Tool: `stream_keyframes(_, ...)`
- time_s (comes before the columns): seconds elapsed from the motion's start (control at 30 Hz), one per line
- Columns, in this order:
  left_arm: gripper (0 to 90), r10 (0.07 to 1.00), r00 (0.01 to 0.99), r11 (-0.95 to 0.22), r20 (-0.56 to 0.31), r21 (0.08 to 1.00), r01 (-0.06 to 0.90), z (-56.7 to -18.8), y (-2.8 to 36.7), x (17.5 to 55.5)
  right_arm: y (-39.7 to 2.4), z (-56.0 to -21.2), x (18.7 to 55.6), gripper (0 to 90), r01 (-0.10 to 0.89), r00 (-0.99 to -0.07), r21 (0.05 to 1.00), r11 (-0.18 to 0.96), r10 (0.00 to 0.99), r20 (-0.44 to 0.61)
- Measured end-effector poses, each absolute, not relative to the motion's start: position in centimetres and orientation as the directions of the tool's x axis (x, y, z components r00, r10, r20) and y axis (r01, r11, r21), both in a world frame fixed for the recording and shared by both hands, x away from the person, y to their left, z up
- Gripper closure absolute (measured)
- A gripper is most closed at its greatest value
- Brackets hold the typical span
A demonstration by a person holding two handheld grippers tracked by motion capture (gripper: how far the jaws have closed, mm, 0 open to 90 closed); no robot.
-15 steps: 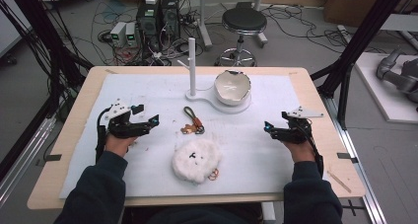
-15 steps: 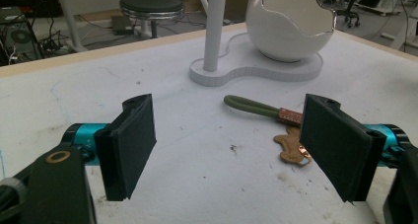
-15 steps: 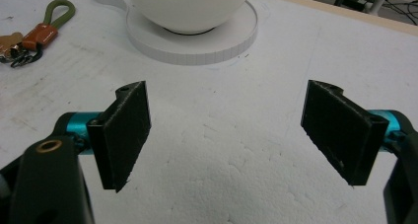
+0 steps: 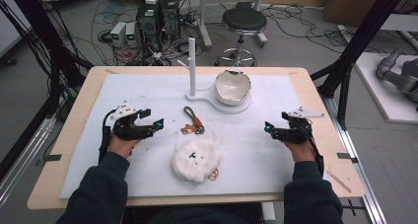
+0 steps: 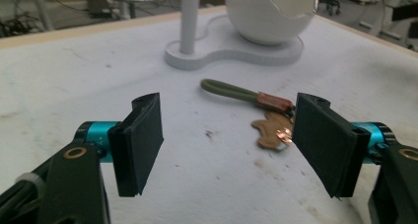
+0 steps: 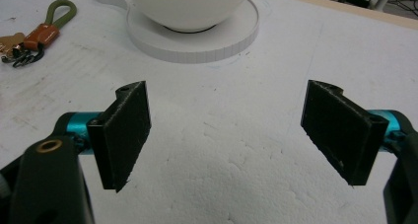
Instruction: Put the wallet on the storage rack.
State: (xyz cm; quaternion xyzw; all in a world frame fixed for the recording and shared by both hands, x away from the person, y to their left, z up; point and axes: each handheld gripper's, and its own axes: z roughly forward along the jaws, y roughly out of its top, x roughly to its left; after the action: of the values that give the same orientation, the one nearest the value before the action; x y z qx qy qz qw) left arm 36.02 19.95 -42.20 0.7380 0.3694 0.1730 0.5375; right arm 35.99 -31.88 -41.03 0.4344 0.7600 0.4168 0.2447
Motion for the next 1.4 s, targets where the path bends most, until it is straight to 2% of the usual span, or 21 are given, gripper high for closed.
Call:
stream_keyframes(0.27, 29.8, 0.653, 0.740, -0.225, -0.163, 0.891, 0.395, -42.9, 17.8, 35.7, -31.4, -41.0, 35.6, 19.6, 0.451, -0.519, 0.839, 0.306, 0.854, -0.033)
stream_keyframes(0.4, 31.5, 0.602, 0.773, -0.273, -0.201, 0.858, 0.436, -43.5, 16.7, 35.3, -30.9, -41.0, 35.5, 19.6, 0.446, -0.533, 0.836, 0.320, 0.845, -0.039)
stream_keyframes(0.57, 30.8, 0.589, 0.782, -0.332, -0.205, 0.821, 0.464, -44.4, 15.6, 35.1, -30.0, -41.1, 35.6, 19.6, 0.440, -0.560, 0.832, 0.339, 0.827, -0.040)
stream_keyframes(0.77, 30.7, 0.493, 0.816, -0.320, -0.301, 0.809, 0.493, -44.5, 14.5, 34.7, -29.7, -41.4, 36.0, 19.6, 0.445, -0.572, 0.826, 0.344, 0.820, -0.034)
stream_keyframes(0.93, 31.8, 0.492, 0.830, -0.414, -0.265, 0.767, 0.490, -45.2, 13.3, 34.4, -29.6, -41.4, 35.9, 19.7, 0.446, -0.579, 0.823, 0.351, 0.815, -0.034)
stream_keyframes(1.0, 37.7, 0.482, 0.837, -0.423, -0.259, 0.768, 0.481, -45.1, 13.2, 34.4, -29.5, -41.4, 35.9, 19.7, 0.446, -0.582, 0.823, 0.352, 0.813, -0.032)
stream_keyframes(1.03, 37.7, 0.470, 0.842, -0.429, -0.265, 0.765, 0.480, -45.1, 13.1, 34.4, -29.5, -41.4, 35.9, 19.7, 0.446, -0.582, 0.823, 0.352, 0.813, -0.032)
stream_keyframes(1.07, 57.9, 0.426, 0.867, -0.457, -0.256, 0.767, 0.451, -45.0, 12.9, 34.1, -29.3, -41.4, 35.8, 21.0, 0.444, -0.590, 0.823, 0.354, 0.807, -0.029)
stream_keyframes(1.1, 67.7, 0.426, 0.867, -0.457, -0.256, 0.767, 0.451, -45.0, 12.9, 34.1, -29.3, -41.4, 35.8, 25.2, 0.442, -0.598, 0.823, 0.357, 0.801, -0.026)
stream_keyframes(1.13, 75.1, 0.425, 0.881, -0.473, -0.209, 0.778, 0.413, -44.7, 12.6, 33.8, -29.2, -41.4, 35.8, 26.6, 0.440, -0.610, 0.821, 0.363, 0.792, -0.024)
stream_keyframes(1.17, 78.0, 0.440, 0.884, -0.475, -0.159, 0.794, 0.379, -44.2, 12.1, 33.5, -29.0, -41.4, 35.7, 26.6, 0.438, -0.614, 0.822, 0.364, 0.789, -0.022)
stream_keyframes(1.2, 79.3, 0.445, 0.884, -0.468, -0.145, 0.804, 0.367, -43.9, 12.0, 33.5, -28.9, -41.4, 35.7, 26.6, 0.439, -0.618, 0.821, 0.365, 0.786, -0.018)
stream_keyframes(1.23, 79.9, 0.445, 0.884, -0.468, -0.145, 0.804, 0.367, -43.9, 12.0, 33.5, -28.7, -41.4, 35.7, 26.6, 0.437, -0.624, 0.822, 0.366, 0.781, -0.016)
stream_keyframes(1.4, 80.6, 0.506, 0.855, -0.314, -0.115, 0.898, 0.307, -42.5, 12.4, 33.4, -27.6, -41.2, 35.4, 26.5, 0.434, -0.666, 0.828, 0.354, 0.745, 0.030)
